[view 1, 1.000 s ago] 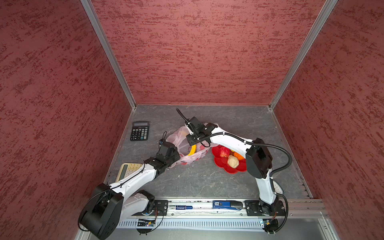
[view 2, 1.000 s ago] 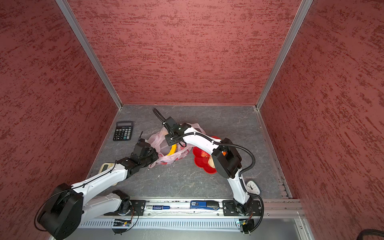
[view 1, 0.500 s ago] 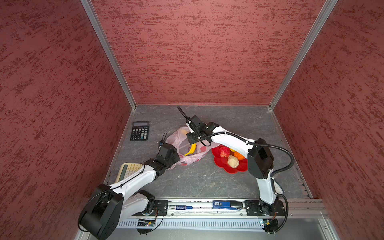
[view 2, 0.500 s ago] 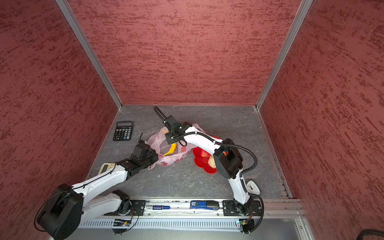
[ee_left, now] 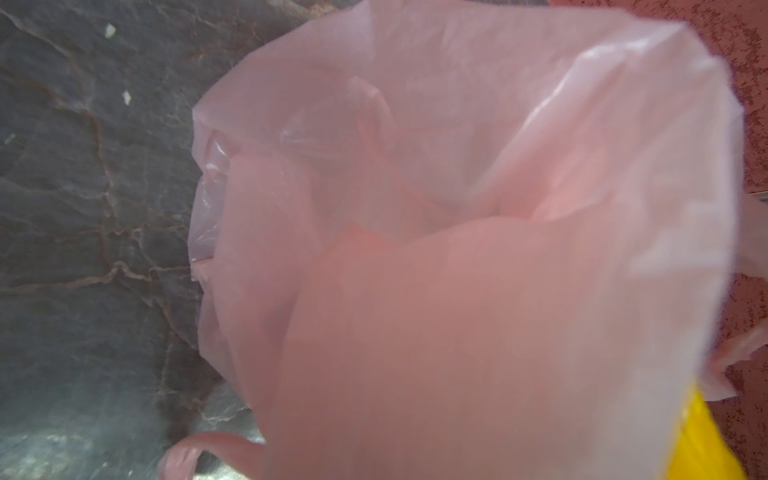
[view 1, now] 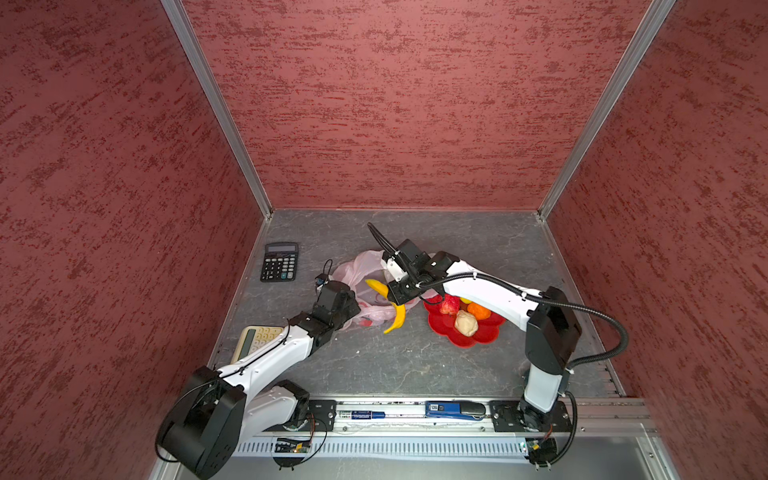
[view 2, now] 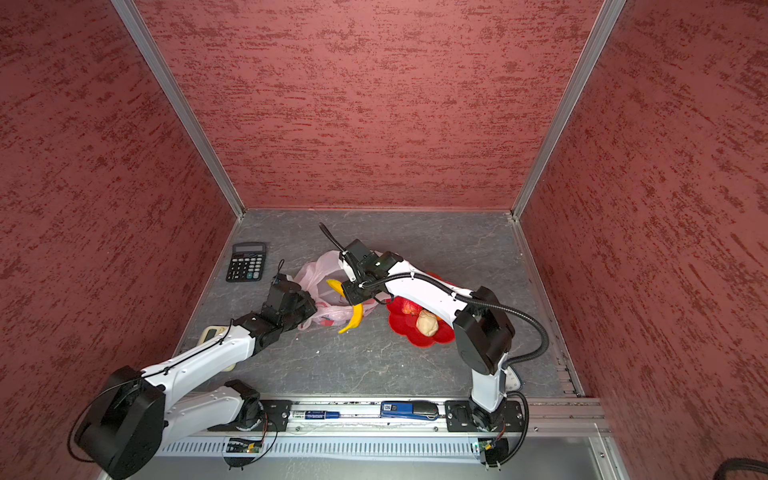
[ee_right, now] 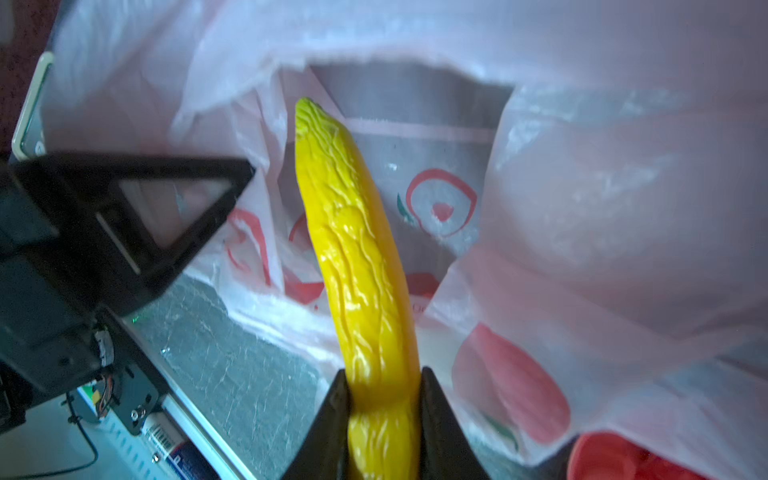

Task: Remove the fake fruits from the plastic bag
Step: 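Lift the yellow banana out with the right gripper toward the red plate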

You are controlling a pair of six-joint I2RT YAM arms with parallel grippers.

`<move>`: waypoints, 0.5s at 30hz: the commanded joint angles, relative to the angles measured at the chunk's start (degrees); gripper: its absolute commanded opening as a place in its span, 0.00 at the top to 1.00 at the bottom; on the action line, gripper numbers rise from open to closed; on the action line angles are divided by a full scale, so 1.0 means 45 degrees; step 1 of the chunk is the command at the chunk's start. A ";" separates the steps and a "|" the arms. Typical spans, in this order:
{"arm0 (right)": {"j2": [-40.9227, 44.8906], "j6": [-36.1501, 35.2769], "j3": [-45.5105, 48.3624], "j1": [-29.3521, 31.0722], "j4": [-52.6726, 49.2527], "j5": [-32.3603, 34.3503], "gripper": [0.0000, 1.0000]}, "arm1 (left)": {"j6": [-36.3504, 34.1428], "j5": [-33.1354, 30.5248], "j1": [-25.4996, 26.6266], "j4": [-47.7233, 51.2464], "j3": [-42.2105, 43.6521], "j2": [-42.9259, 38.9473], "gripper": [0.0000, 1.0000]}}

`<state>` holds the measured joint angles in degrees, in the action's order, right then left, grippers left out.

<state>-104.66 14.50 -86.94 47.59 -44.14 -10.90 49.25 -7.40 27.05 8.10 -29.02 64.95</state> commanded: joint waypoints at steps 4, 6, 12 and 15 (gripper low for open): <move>0.1877 0.0370 0.1907 0.0107 -0.0435 -0.0059 0.81 | 0.0184 -0.0399 0.0055 -0.0096 -0.0421 0.0235 0.99; 0.2578 0.0681 0.2361 0.0088 -0.0493 0.0215 0.81 | 0.0255 -0.0453 0.0085 -0.0108 -0.0336 0.0216 0.99; 0.4312 0.1596 0.3379 -0.0113 -0.0910 0.1277 0.82 | 0.0316 -0.0460 0.0103 -0.0185 -0.0123 0.0156 0.99; 0.5118 0.1956 0.3818 -0.0430 -0.1081 0.1642 0.82 | 0.0294 -0.0503 0.0084 -0.0156 -0.0038 0.0080 0.99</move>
<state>-84.53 20.71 -71.07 46.98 -47.03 -7.22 50.35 -8.29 27.33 7.99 -29.80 65.71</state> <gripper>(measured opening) 0.262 0.048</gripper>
